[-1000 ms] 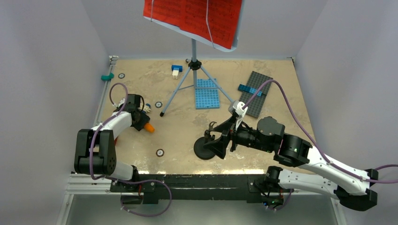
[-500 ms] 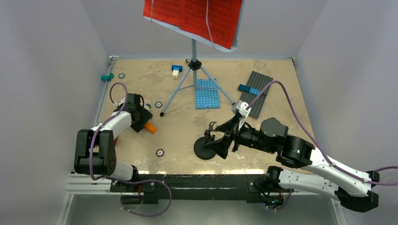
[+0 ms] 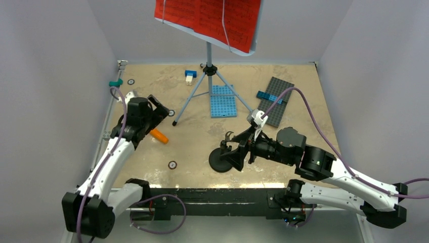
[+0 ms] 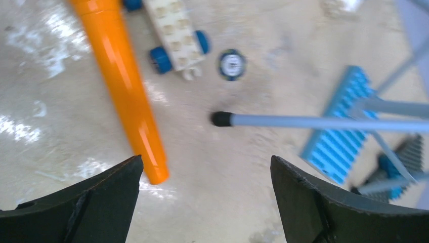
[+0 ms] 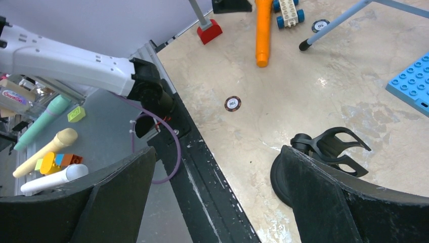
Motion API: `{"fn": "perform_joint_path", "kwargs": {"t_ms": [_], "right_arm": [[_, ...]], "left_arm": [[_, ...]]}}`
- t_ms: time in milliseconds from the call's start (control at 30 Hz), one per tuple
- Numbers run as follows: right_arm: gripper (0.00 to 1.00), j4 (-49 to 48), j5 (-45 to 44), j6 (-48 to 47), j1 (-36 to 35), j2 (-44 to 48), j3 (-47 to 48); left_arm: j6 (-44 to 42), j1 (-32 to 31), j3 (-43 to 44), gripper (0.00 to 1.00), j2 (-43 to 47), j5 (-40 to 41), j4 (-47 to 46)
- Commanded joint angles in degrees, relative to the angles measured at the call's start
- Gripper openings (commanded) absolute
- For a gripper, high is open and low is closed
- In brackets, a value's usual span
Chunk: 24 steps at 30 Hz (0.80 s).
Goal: Pack up the instrument practice props
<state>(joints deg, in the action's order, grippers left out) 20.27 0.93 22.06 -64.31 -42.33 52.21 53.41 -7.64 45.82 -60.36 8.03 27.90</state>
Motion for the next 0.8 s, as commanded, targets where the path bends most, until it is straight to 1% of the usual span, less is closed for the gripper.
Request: {"fn": "perform_joint_path", "kwargs": {"t_ms": [0, 133, 233, 300, 400, 467, 533, 667, 767], "right_arm": [[0.99, -1.7, -3.0, -0.2, 0.1, 1.4, -0.4], [0.99, -0.7, -6.9, -1.0, 0.1, 3.7, -2.1], [0.99, -0.3, -10.4, -1.1, 0.1, 7.2, -5.0], [0.99, -0.3, -12.2, -0.8, 0.1, 10.1, -7.7], [0.99, -0.9, -14.3, -0.1, 0.1, 13.0, -11.7], [0.99, -1.3, -15.2, 0.7, 0.2, 14.0, -14.0], [0.99, -1.6, -15.6, 1.5, 0.2, 14.1, -15.6], [0.99, -2.2, -15.9, 3.2, 0.1, 13.7, -17.6], [0.98, -2.2, -16.4, 4.0, 0.2, 13.5, -18.3]], "left_arm": [[-6.6, -11.0, 0.7, 1.00, 6.9, -3.6, -10.2], [-13.7, -22.0, -4.7, 1.00, 9.7, -9.0, -21.9], [-16.8, -29.6, -12.9, 1.00, 13.3, -11.1, -33.1], [-18.9, -33.1, -19.7, 1.00, 16.3, -11.3, -43.3], [-21.1, -36.7, -26.4, 1.00, 18.4, -12.7, -52.0], [-23.1, -38.9, -27.9, 0.98, 18.1, -13.8, -55.6], [-25.8, -41.3, -28.0, 0.96, 17.3, -13.8, -57.2], [-31.2, -45.3, -25.8, 0.91, 14.4, -13.1, -57.7], [-33.5, -47.4, -25.6, 0.86, 12.7, -12.8, -59.0]]}}
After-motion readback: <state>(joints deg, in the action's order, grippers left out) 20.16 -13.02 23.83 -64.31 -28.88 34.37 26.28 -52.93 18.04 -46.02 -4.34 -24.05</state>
